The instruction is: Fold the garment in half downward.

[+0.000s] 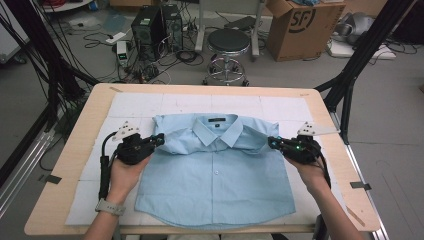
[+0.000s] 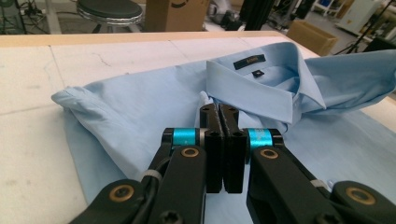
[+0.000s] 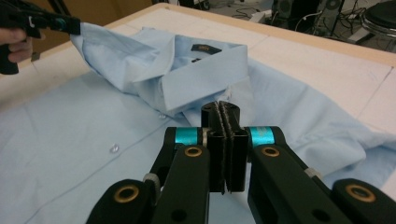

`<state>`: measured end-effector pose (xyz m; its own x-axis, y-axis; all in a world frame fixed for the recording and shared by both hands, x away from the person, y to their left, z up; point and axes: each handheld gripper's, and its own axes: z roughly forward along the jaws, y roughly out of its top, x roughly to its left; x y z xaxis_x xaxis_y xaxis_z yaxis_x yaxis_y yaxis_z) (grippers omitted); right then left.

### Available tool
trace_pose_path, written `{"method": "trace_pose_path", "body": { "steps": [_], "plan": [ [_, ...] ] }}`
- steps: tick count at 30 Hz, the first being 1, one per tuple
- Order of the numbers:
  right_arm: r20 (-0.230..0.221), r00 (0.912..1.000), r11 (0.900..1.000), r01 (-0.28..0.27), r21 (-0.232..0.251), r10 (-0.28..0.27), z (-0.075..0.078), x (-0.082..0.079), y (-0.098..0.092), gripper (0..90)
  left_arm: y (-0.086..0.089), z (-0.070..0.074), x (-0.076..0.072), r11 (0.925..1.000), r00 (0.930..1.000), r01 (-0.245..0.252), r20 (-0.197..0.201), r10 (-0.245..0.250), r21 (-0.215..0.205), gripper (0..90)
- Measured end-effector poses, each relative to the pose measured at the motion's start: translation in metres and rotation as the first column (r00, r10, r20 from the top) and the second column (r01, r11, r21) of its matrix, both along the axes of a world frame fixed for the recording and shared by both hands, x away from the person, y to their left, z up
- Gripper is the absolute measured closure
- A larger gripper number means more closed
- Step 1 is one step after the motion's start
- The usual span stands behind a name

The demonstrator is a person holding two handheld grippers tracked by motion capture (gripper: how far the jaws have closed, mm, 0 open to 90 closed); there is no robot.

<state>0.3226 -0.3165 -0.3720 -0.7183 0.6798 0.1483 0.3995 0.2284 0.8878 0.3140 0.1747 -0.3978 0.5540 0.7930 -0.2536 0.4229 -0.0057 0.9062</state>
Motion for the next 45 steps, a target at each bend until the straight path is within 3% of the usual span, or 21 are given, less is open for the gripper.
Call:
{"method": "trace_pose_path", "body": {
  "steps": [3,12,27,33,38,45],
  "plan": [
    [-0.002,1.0,1.0,-0.002,-0.026,0.002,-0.004,-0.008,-0.003,89.6,0.005,-0.004,-0.006,1.0,1.0,0.003,0.0,-0.003,-0.009,89.0],
    [0.0,0.9999,0.999,-0.01,-0.038,0.01,-0.021,-0.027,-0.013,89.6,0.02,-0.016,-0.026,0.9992,1.0,-0.001,-0.003,0.001,-0.041,89.0],
    [0.001,1.0,0.996,-0.009,-0.092,0.01,-0.042,-0.056,-0.022,89.6,0.027,-0.026,-0.054,0.9992,0.9995,0.032,-0.006,-0.032,-0.025,89.0],
    [0.0,1.0,0.995,-0.005,-0.097,0.005,-0.045,-0.065,-0.029,89.6,0.031,-0.03,-0.065,0.9993,0.9995,0.03,-0.009,-0.03,-0.024,89.0],
    [-0.004,0.9999,0.99,-0.014,-0.137,0.013,-0.051,-0.076,-0.029,89.6,0.036,-0.035,-0.074,0.9991,0.9995,0.027,-0.012,-0.028,-0.033,89.0],
    [0.013,0.9999,0.989,0.004,-0.15,-0.002,-0.058,-0.091,-0.031,89.6,0.038,-0.044,-0.086,0.9995,0.9994,0.031,-0.014,-0.031,-0.012,89.0]
  ]
}}
